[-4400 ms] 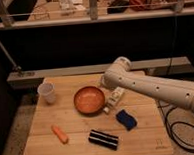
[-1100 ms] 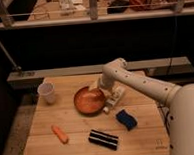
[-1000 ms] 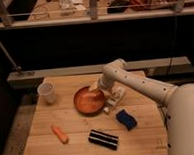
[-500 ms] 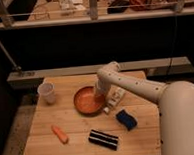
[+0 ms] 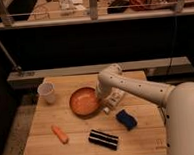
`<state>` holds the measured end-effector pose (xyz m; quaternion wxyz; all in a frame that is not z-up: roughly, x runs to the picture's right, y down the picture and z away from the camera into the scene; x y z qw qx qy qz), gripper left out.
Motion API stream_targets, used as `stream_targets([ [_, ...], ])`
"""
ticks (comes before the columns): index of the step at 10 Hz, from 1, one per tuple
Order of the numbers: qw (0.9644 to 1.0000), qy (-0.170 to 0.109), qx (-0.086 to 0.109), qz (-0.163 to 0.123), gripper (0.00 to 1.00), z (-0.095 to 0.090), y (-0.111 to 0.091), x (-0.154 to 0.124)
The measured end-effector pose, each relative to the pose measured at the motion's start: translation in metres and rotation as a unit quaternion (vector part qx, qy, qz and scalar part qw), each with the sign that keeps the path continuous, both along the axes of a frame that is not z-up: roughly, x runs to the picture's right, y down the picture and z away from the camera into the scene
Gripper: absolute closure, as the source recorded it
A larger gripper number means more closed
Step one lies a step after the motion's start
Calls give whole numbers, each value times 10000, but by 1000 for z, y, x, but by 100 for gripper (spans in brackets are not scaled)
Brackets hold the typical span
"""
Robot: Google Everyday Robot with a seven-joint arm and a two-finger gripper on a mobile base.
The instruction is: Drag the ceramic bowl in a circle
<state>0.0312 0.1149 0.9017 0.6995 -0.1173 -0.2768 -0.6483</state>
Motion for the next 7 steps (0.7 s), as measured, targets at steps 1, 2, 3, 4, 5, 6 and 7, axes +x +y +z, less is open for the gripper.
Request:
stream_targets([
  [1,10000,78,-18,32,100,0,3,0],
  [2,9997,178,-49,134,100,2,7,2],
  [3,9993,261,-66,246,100,4,9,9],
  [4,9981,403,-73,456,100,4,11,26],
  [5,9965,521,-76,647,100,2,12,43],
  [6,9946,620,-82,824,100,1,14,59],
  [7,9916,752,-89,1052,100,-2,17,82],
])
